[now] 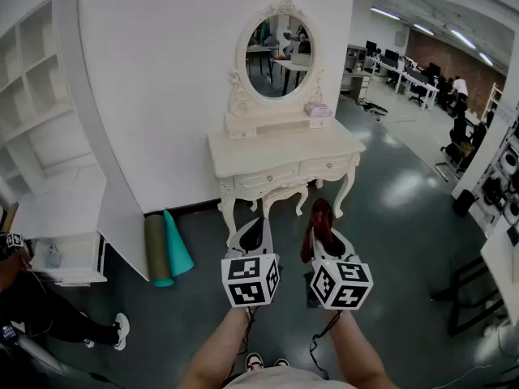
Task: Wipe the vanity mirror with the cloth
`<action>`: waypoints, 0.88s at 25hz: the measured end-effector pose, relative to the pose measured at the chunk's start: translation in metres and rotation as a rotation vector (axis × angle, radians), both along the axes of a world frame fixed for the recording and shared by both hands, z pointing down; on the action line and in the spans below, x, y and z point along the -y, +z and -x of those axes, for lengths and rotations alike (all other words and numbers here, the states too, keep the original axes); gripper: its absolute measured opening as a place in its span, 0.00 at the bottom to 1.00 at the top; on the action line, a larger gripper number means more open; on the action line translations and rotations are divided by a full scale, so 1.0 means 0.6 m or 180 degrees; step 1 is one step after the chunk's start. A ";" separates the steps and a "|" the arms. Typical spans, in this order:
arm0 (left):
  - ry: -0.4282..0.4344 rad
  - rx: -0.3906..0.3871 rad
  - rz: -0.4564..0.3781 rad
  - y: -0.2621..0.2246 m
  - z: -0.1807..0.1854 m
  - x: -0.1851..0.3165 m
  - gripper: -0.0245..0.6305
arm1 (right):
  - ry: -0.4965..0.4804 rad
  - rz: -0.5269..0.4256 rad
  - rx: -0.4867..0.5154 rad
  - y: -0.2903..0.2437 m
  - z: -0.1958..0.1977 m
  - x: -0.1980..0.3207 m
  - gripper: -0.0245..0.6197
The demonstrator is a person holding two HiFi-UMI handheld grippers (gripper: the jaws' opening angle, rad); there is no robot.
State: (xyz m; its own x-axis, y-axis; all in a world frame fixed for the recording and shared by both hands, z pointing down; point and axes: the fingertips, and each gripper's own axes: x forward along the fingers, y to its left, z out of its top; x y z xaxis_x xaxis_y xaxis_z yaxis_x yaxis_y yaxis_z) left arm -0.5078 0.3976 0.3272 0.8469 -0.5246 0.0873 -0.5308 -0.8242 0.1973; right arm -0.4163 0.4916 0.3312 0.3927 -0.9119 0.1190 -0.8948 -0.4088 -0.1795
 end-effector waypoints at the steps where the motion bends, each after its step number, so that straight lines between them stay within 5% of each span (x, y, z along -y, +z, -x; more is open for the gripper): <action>1: 0.0003 0.0001 0.0004 0.000 0.000 0.002 0.04 | 0.0001 0.0001 -0.0002 -0.001 0.001 0.002 0.13; 22: 0.0146 -0.0005 0.0016 0.021 0.013 0.089 0.05 | 0.0300 0.0018 0.0017 0.015 -0.014 0.042 0.13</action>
State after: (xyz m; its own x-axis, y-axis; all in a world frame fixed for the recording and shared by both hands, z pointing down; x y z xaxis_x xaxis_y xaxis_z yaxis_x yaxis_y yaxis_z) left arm -0.5156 0.3441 0.3401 0.8701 -0.4848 0.0886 -0.4923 -0.8466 0.2022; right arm -0.4081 0.4662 0.3399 0.4762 -0.8702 0.1265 -0.8513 -0.4923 -0.1815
